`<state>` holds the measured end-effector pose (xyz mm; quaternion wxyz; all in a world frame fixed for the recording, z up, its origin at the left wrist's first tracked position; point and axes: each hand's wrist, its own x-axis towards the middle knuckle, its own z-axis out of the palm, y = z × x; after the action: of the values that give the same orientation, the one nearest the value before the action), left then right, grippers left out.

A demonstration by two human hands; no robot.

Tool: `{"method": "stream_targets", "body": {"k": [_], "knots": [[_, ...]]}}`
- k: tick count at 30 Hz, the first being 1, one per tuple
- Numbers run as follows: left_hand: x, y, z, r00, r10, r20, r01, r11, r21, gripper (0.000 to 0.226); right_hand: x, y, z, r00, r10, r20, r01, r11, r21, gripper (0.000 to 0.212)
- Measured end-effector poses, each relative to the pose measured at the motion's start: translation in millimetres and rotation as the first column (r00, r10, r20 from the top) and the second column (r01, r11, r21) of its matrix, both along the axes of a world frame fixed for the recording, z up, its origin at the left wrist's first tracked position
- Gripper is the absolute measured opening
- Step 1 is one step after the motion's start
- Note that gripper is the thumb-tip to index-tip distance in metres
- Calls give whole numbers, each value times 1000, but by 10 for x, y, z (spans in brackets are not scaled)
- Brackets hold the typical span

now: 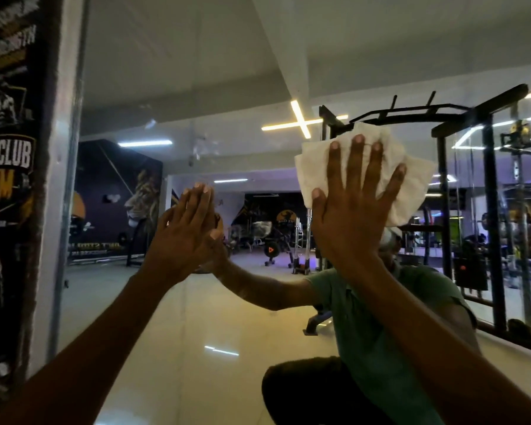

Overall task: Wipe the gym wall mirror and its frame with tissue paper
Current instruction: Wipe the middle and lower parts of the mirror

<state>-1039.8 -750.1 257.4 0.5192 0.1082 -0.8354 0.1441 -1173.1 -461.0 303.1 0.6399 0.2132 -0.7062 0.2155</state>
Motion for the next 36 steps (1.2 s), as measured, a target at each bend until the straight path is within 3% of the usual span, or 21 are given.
{"method": "stream_targets", "body": {"k": [3, 8, 11, 14, 16, 19, 21, 26, 31, 33, 36], "knots": [[203, -255, -205, 998, 25, 53, -27, 999, 34, 77, 190, -448, -241, 999, 45, -4, -45, 998, 33, 72], [550, -701, -518, 999, 9, 50, -16, 988, 153, 74, 526, -1417, -878, 994, 110, -16, -100, 943, 316, 77], [639, -926, -476, 1000, 11, 0, -11, 972, 235, 77, 520, -1455, -939, 988, 128, -88, -74, 886, 457, 74], [657, -1191, -358, 1000, -13, -28, 18, 985, 171, 77, 350, -1125, -777, 987, 54, -153, 5, 934, 358, 73], [653, -1314, -277, 996, -35, -82, 41, 996, 78, 76, 253, -850, -598, 997, -39, -71, 50, 985, 163, 73], [625, -1487, -124, 986, -55, -156, 38, 993, -107, 65, 372, -972, -394, 992, -88, 86, 97, 989, -107, 77], [601, -1524, 17, 984, -46, -173, 34, 997, -68, 72, 556, -1379, -363, 988, -82, 129, 106, 976, -189, 79], [423, -1644, 326, 983, -146, -113, 140, 988, -59, 77, 927, -2520, -592, 995, -92, 45, 86, 989, 121, 75], [364, -1708, 270, 965, -240, -103, 238, 971, -35, 76, 967, -2419, -828, 1000, -9, -9, 12, 929, 371, 74], [348, -1753, 270, 958, -262, -119, 255, 965, -65, 75, 861, -2137, -740, 1000, -13, -20, 19, 934, 356, 74], [329, -1775, 252, 947, -285, -151, 275, 958, -85, 74, 667, -1528, -579, 995, -92, 37, 88, 990, 112, 74]]}}
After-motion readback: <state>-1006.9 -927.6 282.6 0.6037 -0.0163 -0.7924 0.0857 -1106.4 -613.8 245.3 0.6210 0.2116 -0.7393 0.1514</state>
